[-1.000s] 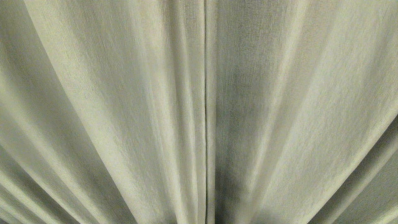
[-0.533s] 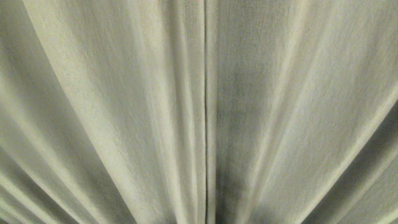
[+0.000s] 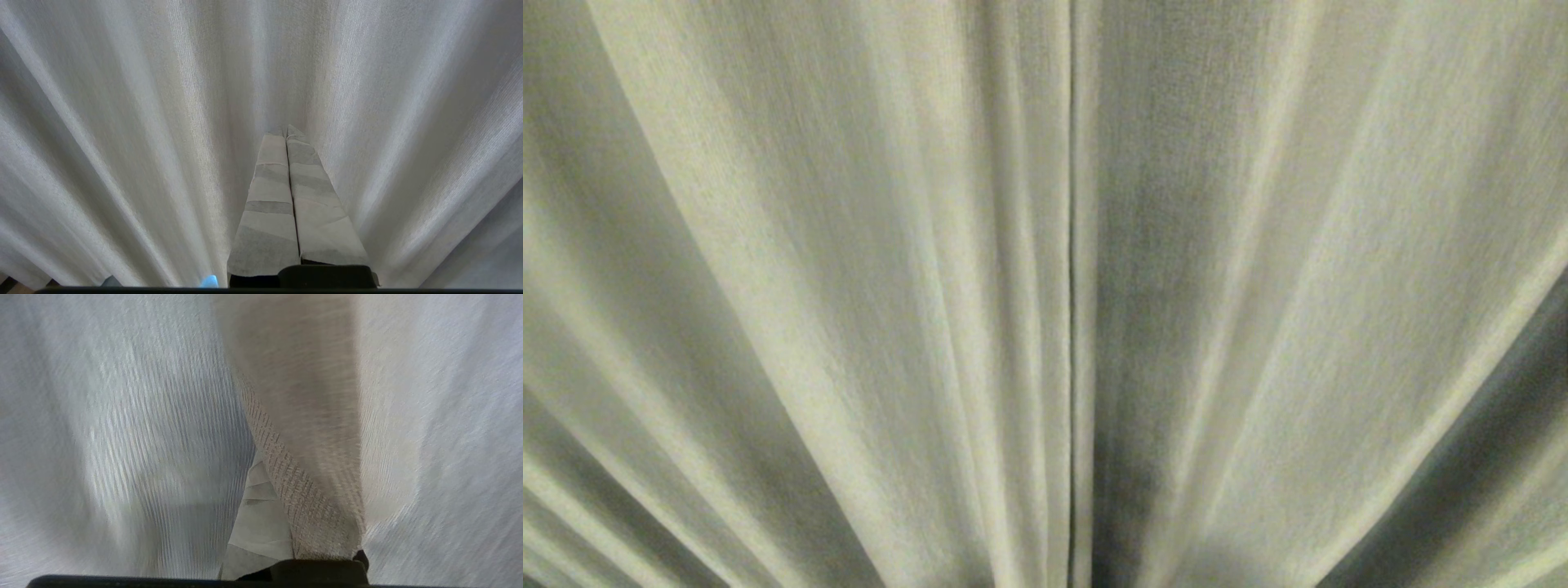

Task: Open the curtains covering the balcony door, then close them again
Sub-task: Pull the outer curtains open on both sides

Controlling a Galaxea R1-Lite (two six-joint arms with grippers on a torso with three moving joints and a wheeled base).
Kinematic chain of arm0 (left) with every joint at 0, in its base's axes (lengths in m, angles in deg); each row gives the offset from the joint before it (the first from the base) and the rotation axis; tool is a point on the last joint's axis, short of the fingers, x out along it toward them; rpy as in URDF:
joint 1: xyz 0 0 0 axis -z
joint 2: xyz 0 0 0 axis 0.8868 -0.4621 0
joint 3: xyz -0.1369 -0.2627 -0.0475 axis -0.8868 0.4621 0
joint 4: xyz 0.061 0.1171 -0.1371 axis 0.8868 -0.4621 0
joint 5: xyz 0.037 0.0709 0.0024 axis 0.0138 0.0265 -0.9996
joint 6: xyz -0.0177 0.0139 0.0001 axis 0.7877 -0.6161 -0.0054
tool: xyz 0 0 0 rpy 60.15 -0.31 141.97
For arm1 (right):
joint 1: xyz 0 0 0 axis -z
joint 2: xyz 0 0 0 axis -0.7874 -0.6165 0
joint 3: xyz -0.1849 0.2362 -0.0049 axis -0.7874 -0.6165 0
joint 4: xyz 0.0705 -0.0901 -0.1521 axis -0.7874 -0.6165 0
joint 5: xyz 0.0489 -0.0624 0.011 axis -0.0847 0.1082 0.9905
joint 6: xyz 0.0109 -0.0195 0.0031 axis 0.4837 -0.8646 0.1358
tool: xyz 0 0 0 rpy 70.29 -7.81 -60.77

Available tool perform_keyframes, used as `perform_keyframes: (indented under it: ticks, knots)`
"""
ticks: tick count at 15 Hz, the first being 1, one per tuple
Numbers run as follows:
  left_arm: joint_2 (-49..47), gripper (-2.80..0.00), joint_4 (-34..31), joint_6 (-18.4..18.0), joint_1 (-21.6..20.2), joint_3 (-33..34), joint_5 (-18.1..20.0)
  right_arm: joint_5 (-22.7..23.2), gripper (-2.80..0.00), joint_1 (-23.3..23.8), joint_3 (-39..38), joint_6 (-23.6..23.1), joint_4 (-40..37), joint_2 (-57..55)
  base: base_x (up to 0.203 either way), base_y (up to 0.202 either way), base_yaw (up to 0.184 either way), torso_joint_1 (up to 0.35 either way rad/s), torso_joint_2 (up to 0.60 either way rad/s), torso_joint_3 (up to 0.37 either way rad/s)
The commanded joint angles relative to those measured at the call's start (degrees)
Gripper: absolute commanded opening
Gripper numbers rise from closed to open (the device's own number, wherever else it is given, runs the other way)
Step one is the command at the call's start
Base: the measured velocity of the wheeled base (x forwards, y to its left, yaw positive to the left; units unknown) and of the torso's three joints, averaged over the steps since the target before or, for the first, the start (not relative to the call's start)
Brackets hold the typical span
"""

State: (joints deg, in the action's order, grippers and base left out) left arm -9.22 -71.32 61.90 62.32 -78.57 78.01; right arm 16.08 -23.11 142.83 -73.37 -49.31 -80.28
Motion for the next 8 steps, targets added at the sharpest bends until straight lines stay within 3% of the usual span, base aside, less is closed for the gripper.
perform_keyframes:
  ticks: [1, 8]
  knots:
    - [0.02, -2.8, -0.02, 0.01, -0.02, 0.0, -0.02, 0.06, -2.8, 3.01, 1.23, -0.02, -0.17, 0.05, 0.0, 0.0, 0.0, 0.0, 0.0, 0.0]
    - [0.02, -2.8, -0.02, 0.01, -0.02, 0.0, -0.02, 0.14, -2.8, 13.96, 7.31, -0.02, -1.54, -4.27, 0.0, 0.0, 0.0, 0.0, 0.0, 0.0]
